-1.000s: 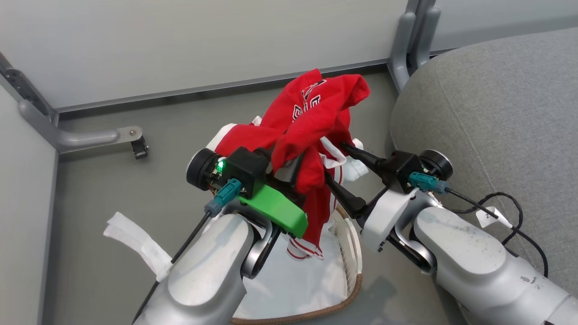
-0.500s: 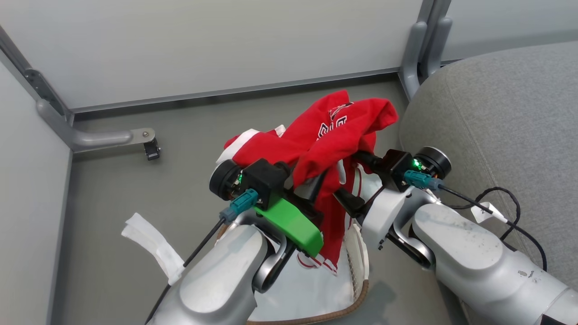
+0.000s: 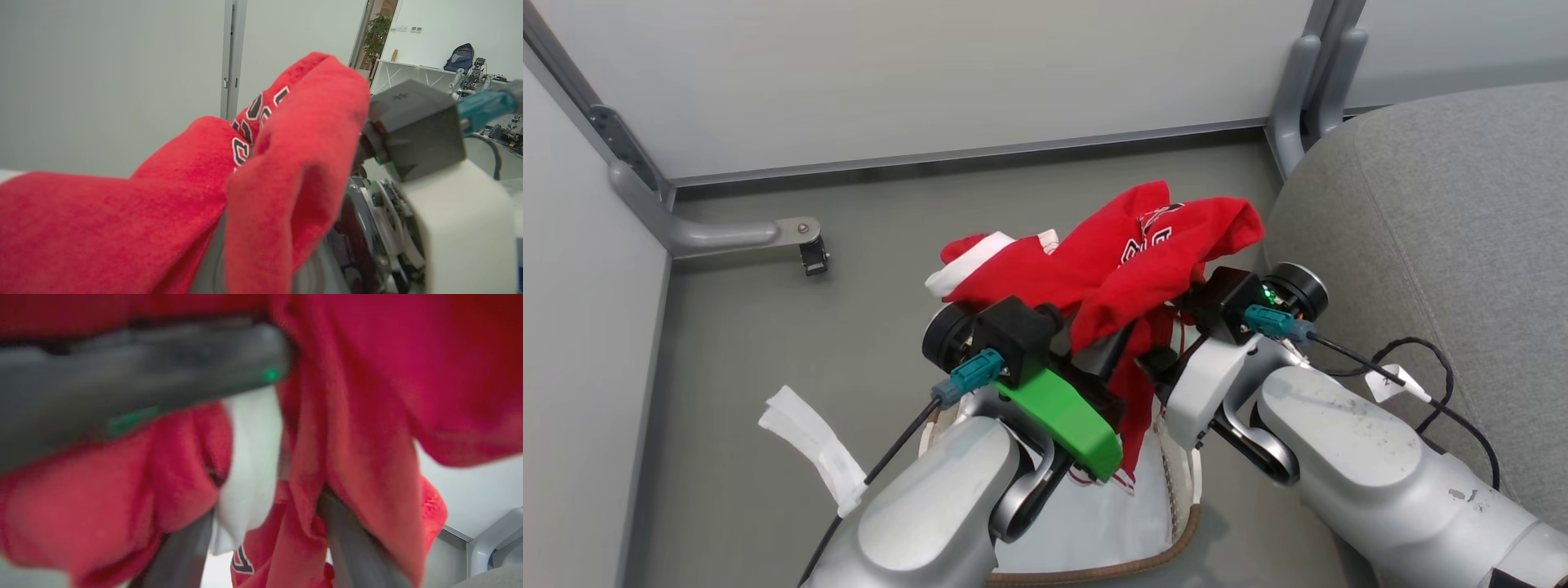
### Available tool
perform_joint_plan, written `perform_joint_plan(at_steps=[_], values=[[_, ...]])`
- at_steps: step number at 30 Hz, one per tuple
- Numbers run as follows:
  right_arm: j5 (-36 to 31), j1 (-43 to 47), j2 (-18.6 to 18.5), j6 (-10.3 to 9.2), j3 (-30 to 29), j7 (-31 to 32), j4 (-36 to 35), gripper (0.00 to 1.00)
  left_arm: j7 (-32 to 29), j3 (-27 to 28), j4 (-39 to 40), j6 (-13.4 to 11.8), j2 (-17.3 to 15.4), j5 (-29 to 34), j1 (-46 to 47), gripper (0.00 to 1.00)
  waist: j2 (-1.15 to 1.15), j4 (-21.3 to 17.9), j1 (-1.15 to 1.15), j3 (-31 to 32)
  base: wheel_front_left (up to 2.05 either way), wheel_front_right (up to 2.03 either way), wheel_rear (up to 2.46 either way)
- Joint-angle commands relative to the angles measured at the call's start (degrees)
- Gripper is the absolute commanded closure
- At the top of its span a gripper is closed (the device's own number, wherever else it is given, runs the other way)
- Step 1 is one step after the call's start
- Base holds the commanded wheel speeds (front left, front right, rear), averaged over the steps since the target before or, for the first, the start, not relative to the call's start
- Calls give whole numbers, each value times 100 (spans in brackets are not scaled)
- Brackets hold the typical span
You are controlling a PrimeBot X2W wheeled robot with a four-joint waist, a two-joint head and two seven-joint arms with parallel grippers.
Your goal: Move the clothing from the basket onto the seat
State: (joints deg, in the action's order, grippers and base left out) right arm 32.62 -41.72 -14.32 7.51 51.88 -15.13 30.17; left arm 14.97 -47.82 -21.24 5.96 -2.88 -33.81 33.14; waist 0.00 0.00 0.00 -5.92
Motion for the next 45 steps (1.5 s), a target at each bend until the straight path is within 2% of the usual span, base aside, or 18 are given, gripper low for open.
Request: perform_joint_plan(at_steps=[1, 13, 14, 15, 16, 33, 39, 45], values=[[-8, 27, -4, -4, -42, -3, -36, 100, 34, 9, -17, -33, -6, -40, 86, 100, 0, 14, 0, -12, 0, 0, 0], [-102, 202, -69, -4, -290, -8, -264, 100, 19, 92, -36, -104, -9, 117, 120, 100, 0, -56, 0, -74, 0, 0, 0], [-113, 207, -68, -4, -322, -8, -281, 100, 19, 110, -18, -115, -9, 101, 105, 76, 0, -63, 0, -78, 0, 0, 0], [-128, 219, -66, -4, -338, -8, -291, 100, 19, 120, -9, -127, -10, 132, 103, 44, 0, -67, 0, -81, 0, 0, 0], [-147, 234, -65, -4, -352, -8, -300, 100, 18, 124, -14, -139, -10, 150, 94, 0, 0, -70, 0, -86, 0, 0, 0], [-492, 371, 14, -4, -1107, -8, -194, 100, 18, 274, 59, -166, -9, 362, 31, 0, 0, -170, 0, -135, 0, 0, 0], [-642, 420, 117, -4, -1414, -8, -218, 100, 18, 285, -53, -144, -10, 391, 21, 0, 0, -504, 0, -181, 0, 0, 0], [-695, 471, 154, -4, -1599, -8, -312, 100, 18, 286, -171, -106, -10, 414, 96, 0, 0, -1058, 0, -271, 0, 0, 0]])
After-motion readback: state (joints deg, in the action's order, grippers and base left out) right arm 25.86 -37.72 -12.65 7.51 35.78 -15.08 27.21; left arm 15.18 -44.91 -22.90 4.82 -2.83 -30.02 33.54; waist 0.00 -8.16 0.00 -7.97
